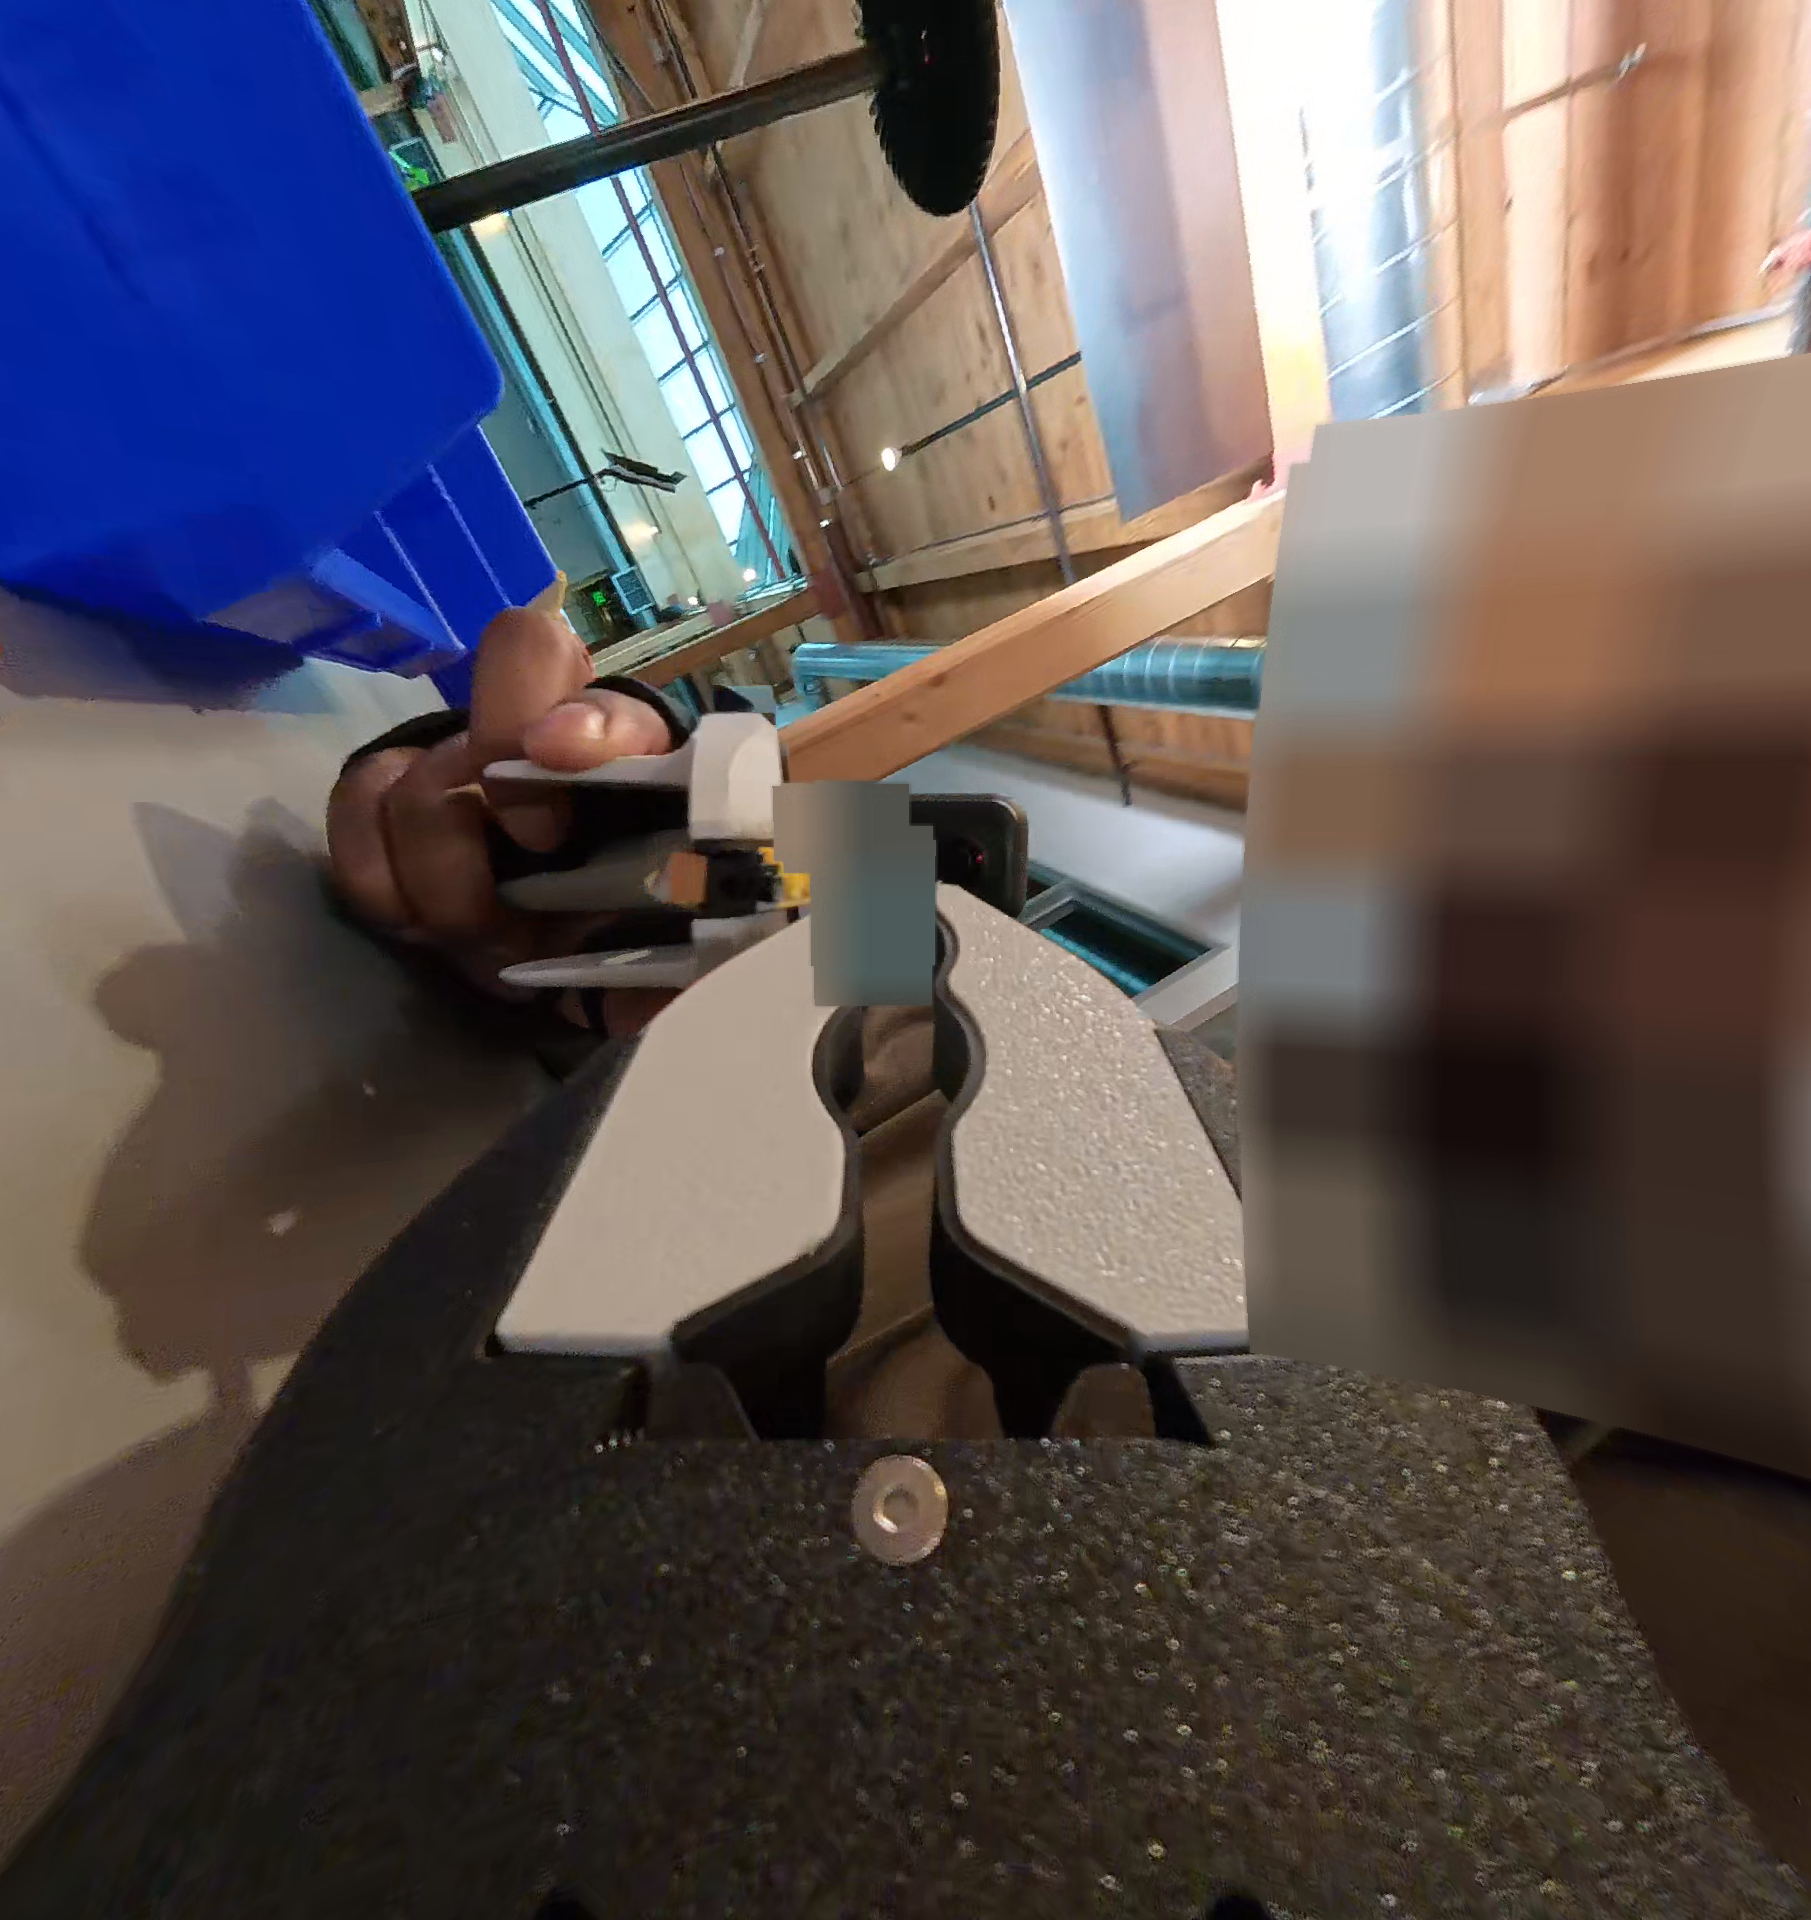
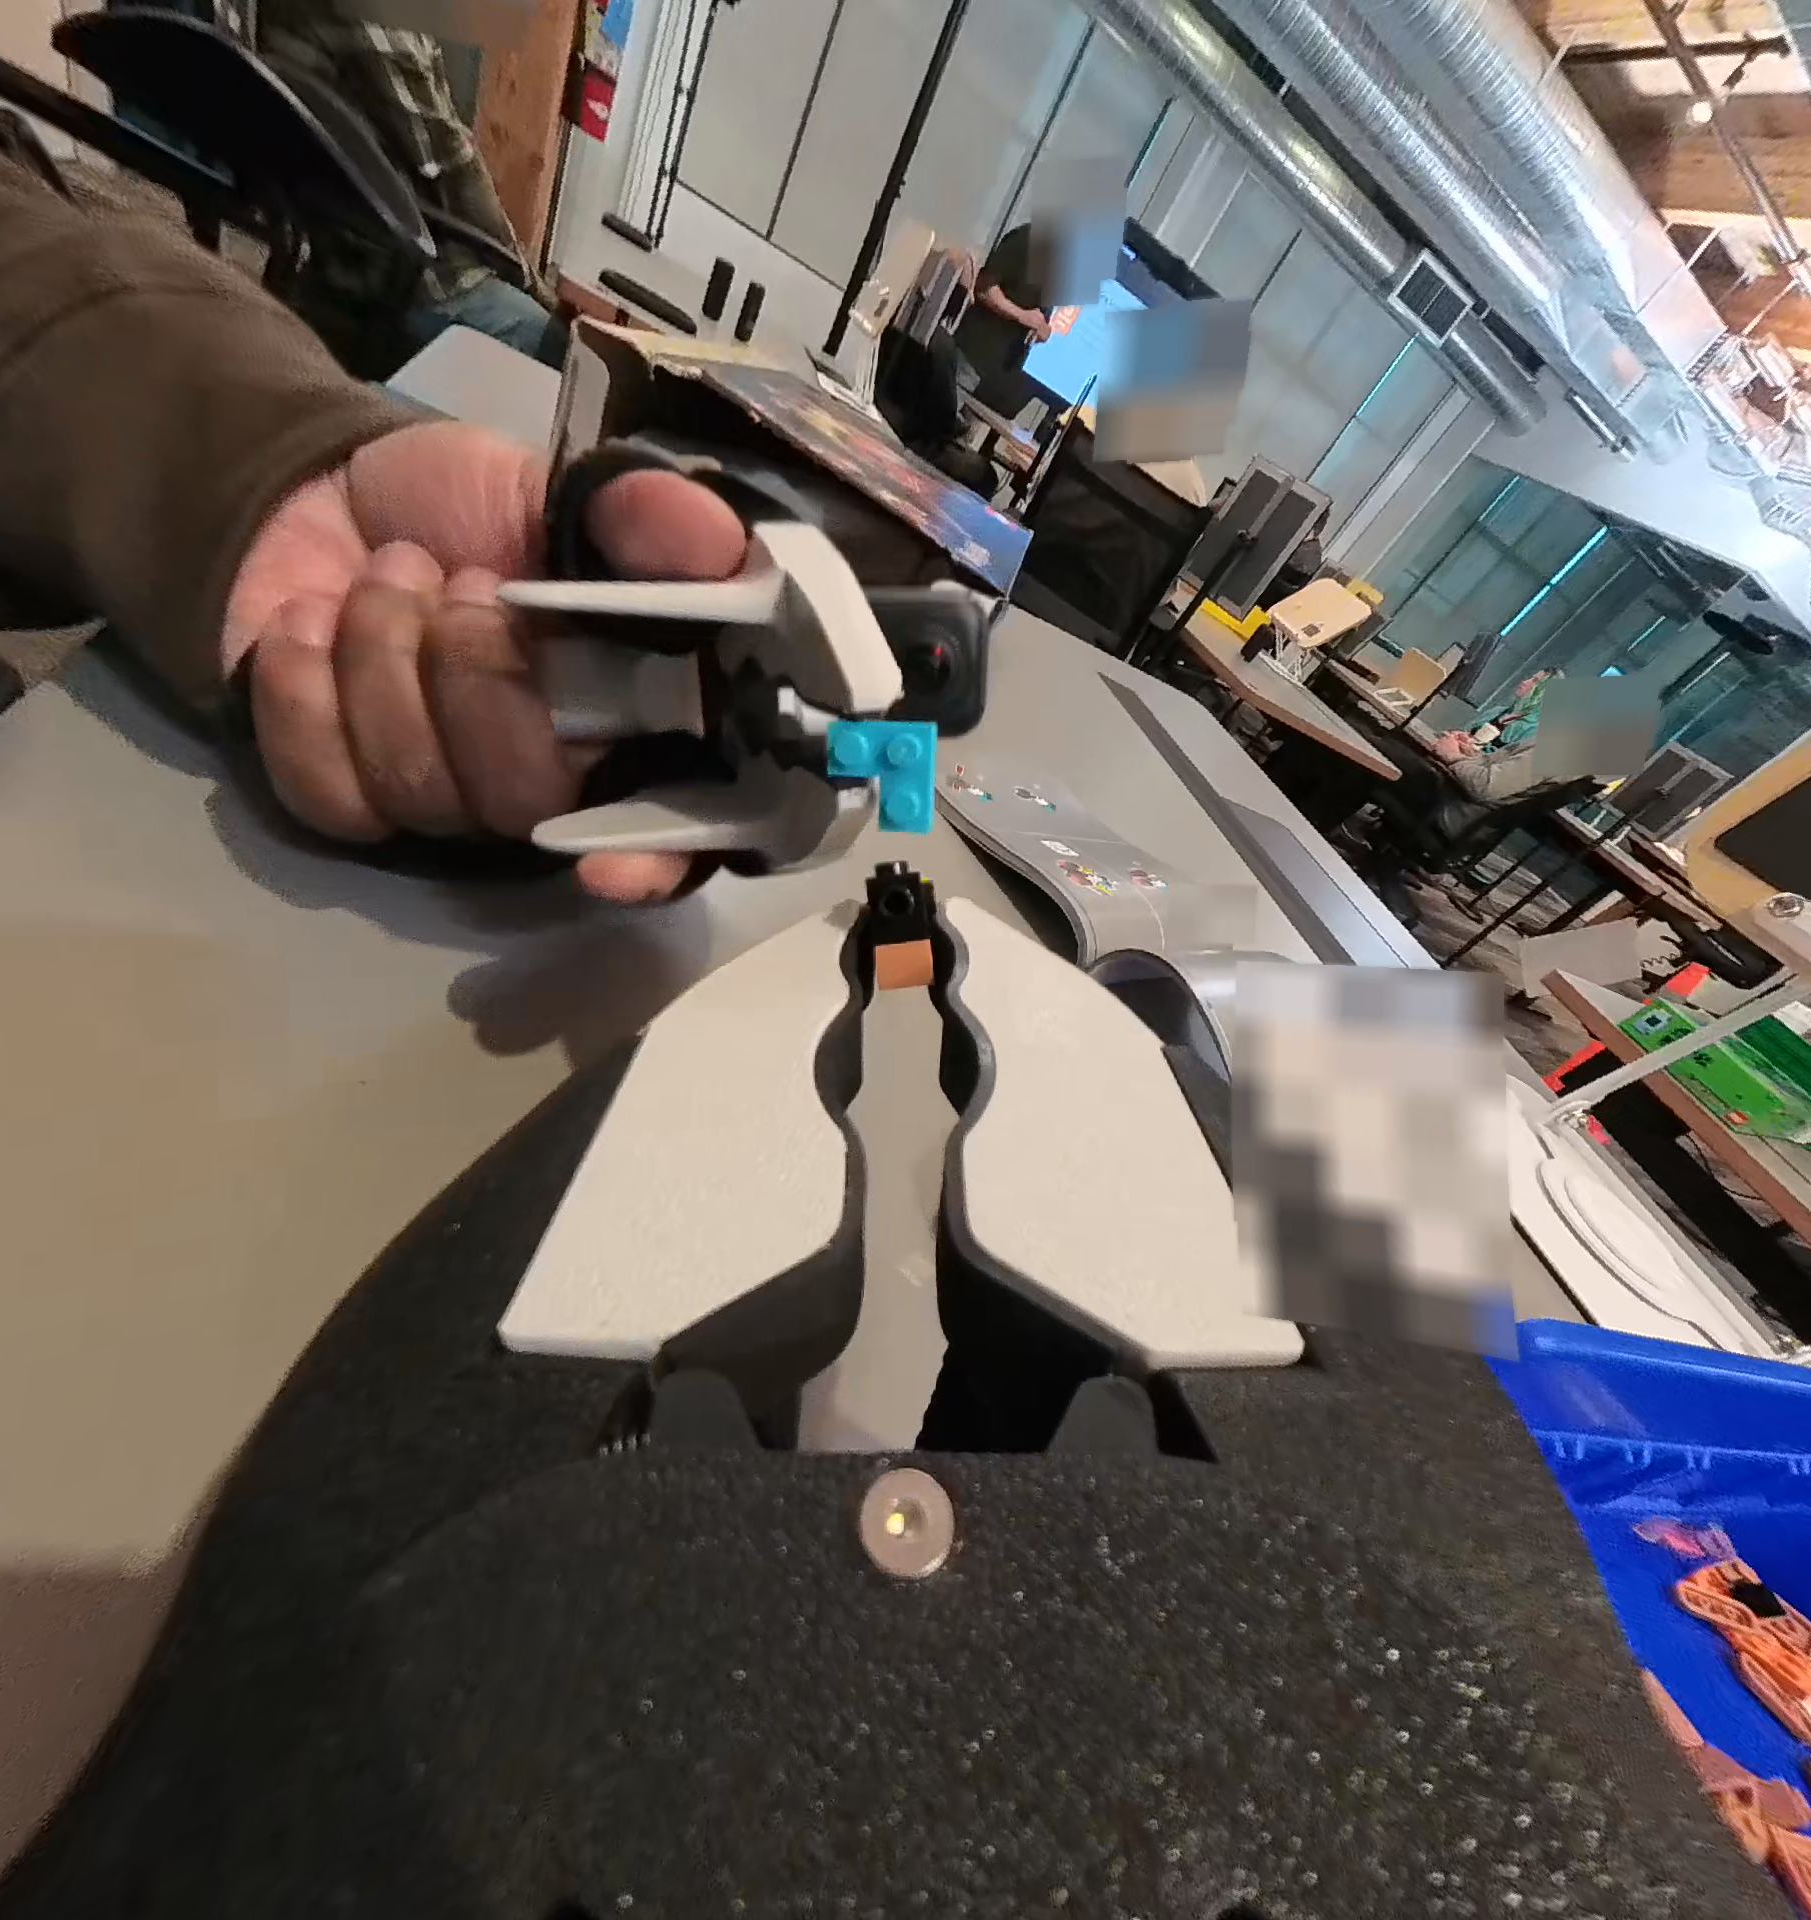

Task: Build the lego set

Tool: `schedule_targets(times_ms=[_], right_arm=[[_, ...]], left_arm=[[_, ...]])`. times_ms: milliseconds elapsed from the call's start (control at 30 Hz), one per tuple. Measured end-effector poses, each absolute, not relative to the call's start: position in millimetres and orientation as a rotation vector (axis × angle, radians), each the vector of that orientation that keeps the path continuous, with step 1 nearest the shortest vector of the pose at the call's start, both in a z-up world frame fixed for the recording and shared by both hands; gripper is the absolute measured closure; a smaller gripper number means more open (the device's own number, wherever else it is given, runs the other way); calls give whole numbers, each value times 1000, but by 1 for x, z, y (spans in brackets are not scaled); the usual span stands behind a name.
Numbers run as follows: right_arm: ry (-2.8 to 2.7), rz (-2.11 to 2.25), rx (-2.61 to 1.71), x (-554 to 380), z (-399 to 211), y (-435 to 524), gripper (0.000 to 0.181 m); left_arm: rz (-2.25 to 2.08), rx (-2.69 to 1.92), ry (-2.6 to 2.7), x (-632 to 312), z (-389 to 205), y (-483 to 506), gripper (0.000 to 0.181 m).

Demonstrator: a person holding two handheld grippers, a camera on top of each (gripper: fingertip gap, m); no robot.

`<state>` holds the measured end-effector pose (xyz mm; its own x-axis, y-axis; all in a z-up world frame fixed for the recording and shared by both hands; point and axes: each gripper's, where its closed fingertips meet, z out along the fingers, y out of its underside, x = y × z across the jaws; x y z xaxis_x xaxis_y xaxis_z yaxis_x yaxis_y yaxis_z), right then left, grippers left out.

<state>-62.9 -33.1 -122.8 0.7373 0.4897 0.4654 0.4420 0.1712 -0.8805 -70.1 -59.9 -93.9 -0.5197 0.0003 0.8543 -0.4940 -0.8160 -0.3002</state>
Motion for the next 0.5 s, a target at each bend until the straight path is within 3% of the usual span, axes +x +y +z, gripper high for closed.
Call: schedule_targets(times_ms=[500], right_arm=[[-751,56,-1453,-58,-119,-31,172]], left_arm=[[2358,1412,-529,-66,-102,-50,173]])
